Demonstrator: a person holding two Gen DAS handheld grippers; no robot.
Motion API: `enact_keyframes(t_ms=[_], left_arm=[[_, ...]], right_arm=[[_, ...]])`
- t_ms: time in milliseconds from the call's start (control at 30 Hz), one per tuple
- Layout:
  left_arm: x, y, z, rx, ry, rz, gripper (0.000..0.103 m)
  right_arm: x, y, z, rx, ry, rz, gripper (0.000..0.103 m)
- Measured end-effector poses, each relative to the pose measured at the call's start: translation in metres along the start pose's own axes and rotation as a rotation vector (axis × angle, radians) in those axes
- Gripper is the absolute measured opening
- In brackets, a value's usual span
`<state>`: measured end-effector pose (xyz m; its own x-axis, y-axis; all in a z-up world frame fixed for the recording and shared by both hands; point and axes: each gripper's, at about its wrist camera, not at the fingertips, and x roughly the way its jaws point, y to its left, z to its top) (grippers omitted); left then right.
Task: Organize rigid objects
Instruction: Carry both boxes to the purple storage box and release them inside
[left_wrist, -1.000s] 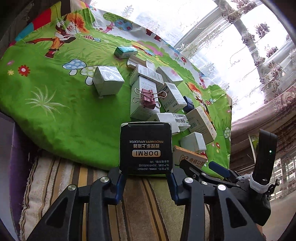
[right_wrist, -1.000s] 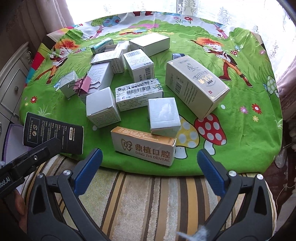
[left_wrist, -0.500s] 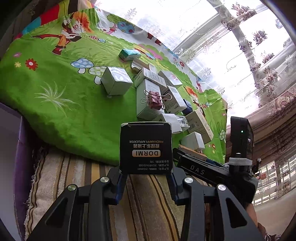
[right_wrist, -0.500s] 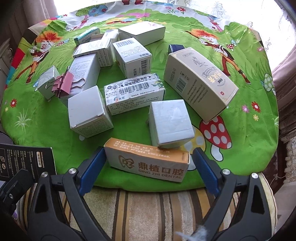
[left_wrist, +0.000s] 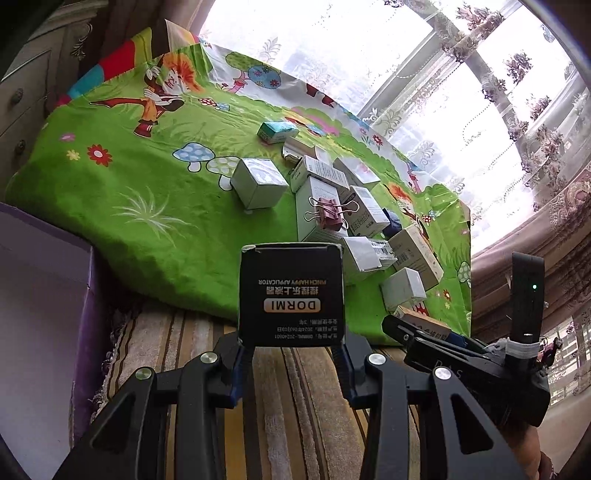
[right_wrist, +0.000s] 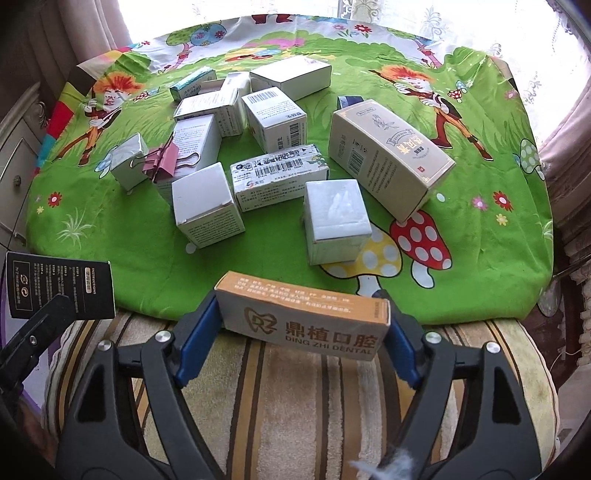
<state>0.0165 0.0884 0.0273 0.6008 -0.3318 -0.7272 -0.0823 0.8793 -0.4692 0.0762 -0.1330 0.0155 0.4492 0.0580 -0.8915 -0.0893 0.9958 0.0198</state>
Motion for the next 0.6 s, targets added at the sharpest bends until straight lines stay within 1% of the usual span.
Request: enact_keyframes(t_ms=[200, 333, 433, 600], left_arm=[[-0.024, 0.012, -0.001, -0.001, -0.072, 0.128, 0.040], [-0.041, 0.028, -0.002, -0.021, -0.120, 0.251, 0.040], [-0.053, 0.042, -0.001, -0.039, -0.155, 0.326, 0.040], [-0.069, 0.067, -0.002, -0.087, -0.179, 0.425, 0.040]], right_arm=[[-0.018, 0.026, -0.005, -0.070, -0.040, 0.075, 0.083], [-0.030, 0.048, -0.008, -0.138, -0.074, 0.118, 0.083], [-0.039, 0.070, -0.009, -0.204, -0.098, 0.141, 0.083], [-0.051, 0.116, -0.011, -0.329, -0.113, 0.229, 0.083]])
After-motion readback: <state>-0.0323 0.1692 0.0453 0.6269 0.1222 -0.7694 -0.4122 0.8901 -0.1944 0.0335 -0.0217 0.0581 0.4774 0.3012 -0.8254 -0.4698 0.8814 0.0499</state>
